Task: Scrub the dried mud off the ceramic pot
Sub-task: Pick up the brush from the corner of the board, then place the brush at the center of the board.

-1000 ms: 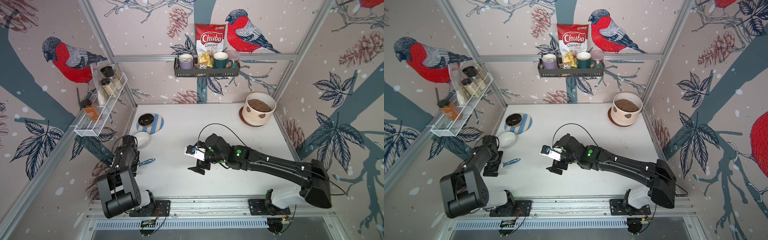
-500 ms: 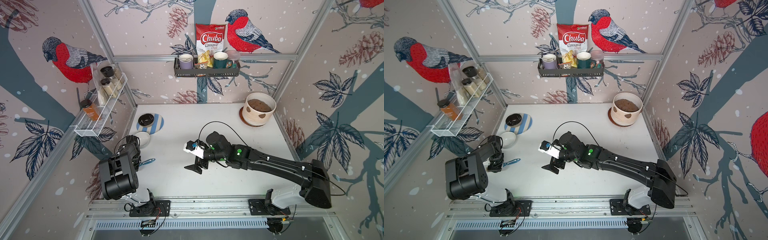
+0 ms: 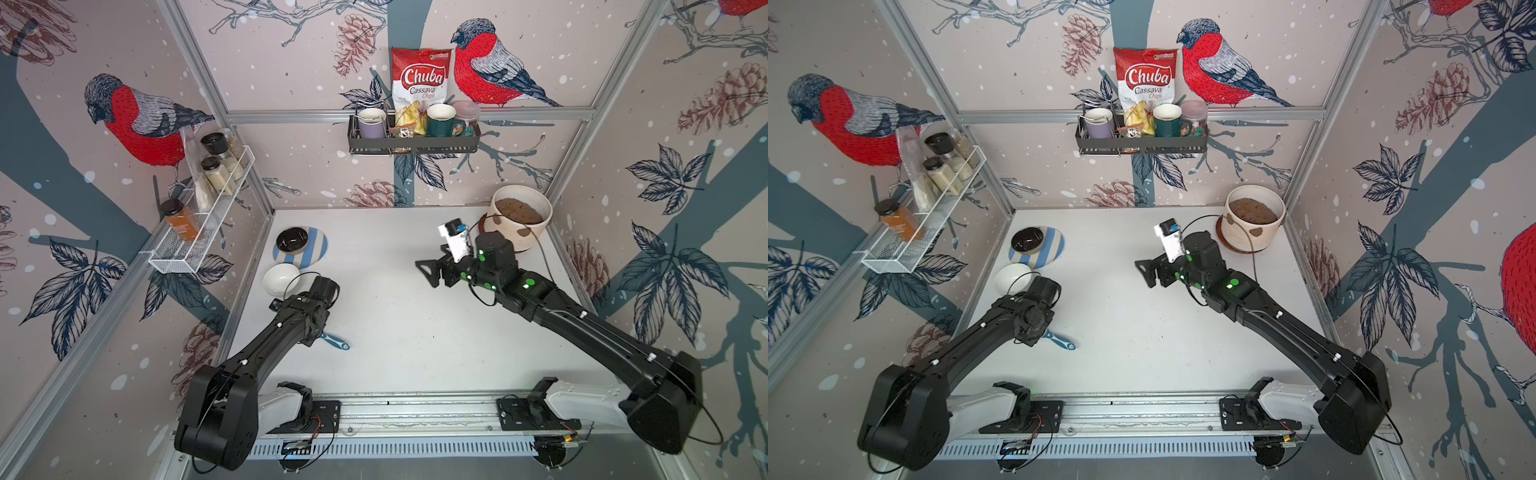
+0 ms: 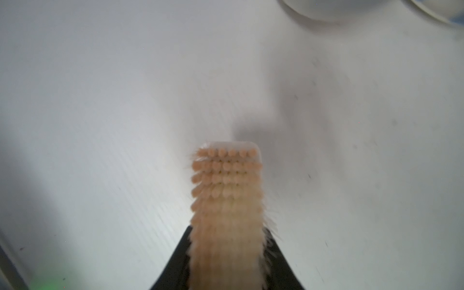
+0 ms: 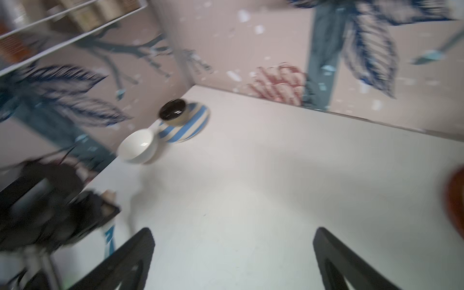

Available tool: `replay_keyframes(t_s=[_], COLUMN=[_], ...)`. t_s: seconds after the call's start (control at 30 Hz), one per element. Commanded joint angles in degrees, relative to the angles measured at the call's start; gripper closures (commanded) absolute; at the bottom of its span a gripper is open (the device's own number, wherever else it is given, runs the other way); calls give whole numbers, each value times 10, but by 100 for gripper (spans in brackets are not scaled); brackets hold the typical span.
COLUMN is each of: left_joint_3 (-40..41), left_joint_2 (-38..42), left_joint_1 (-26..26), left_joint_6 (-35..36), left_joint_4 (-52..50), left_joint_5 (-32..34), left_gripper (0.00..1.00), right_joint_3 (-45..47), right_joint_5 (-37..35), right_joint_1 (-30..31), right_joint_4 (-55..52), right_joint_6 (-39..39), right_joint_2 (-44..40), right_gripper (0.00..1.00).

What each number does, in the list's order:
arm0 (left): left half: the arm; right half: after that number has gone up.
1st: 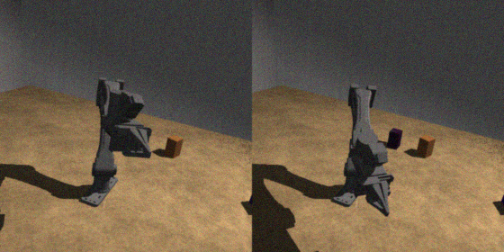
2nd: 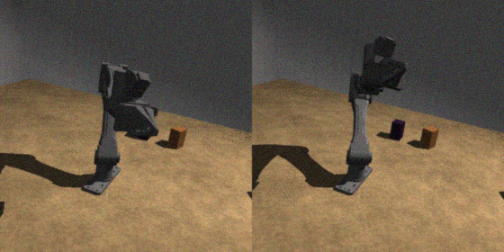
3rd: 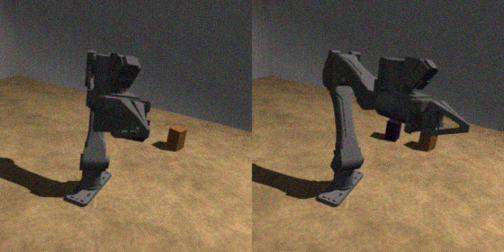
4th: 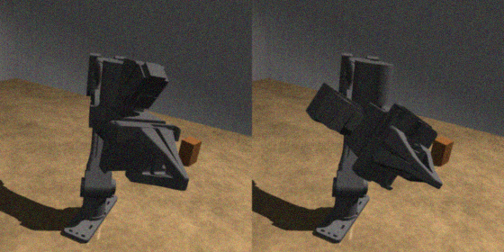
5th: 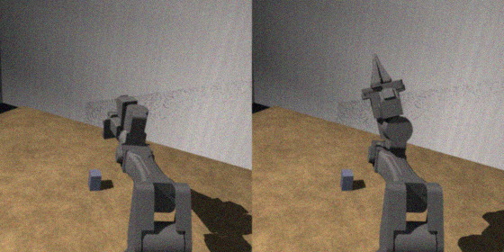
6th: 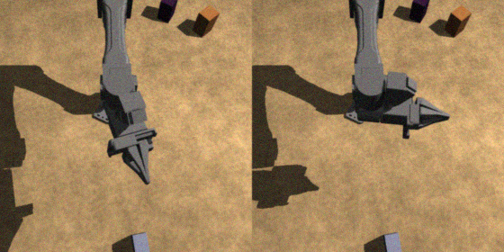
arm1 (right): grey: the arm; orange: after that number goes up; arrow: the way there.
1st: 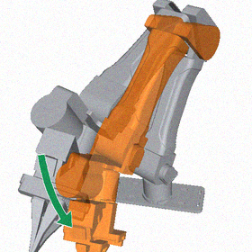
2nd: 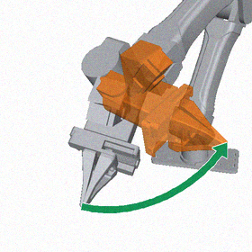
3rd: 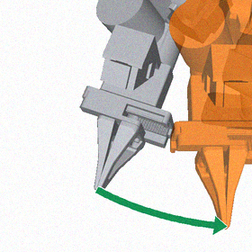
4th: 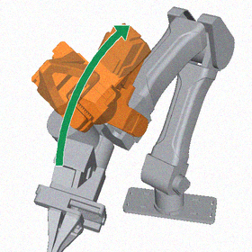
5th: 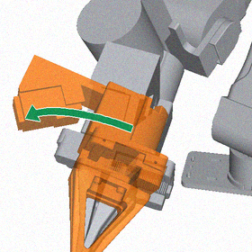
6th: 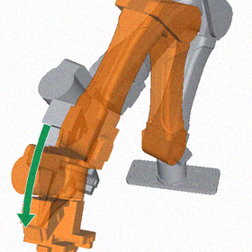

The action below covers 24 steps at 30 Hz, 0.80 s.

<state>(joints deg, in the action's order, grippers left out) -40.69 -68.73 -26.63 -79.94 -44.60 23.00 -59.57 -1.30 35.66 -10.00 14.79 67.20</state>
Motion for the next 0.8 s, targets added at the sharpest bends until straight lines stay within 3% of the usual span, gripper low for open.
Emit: replay_keyframes(t_s=[0.0, 0.2, 0.27, 0.4, 0.53, 0.77], left_joint_3=[-59, -281, -361, -549, -684, -783], left_joint_2=[-38, -276, -351, -511, -612, -719], left_joint_1=[-93, -243, -288, -357, -397, -402], left_joint_6=[-5, 135, 170, 298, 400, 477], left_joint_4=[-17, 26, 43, 60, 12, -38], left_joint_5=[45, 41, 48, -39, -93, -141], left_gripper=[71, 70, 72, 72, 71, 68], right_joint_3=[15, 53, 59, 46, 38, 33], right_joint_5=[-180, -158, -130, -197, -206, -220], right_joint_1=[-64, -205, -242, -250, -260, -286], right_joint_4=[-59, -145, -158, -189, -191, -200], right_joint_6=[143, 251, 236, 208, 208, 228], right_joint_2=[-30, -69, -76, -89, -93, -90], right_gripper=[1, 1, 1, 1, 1, 1])
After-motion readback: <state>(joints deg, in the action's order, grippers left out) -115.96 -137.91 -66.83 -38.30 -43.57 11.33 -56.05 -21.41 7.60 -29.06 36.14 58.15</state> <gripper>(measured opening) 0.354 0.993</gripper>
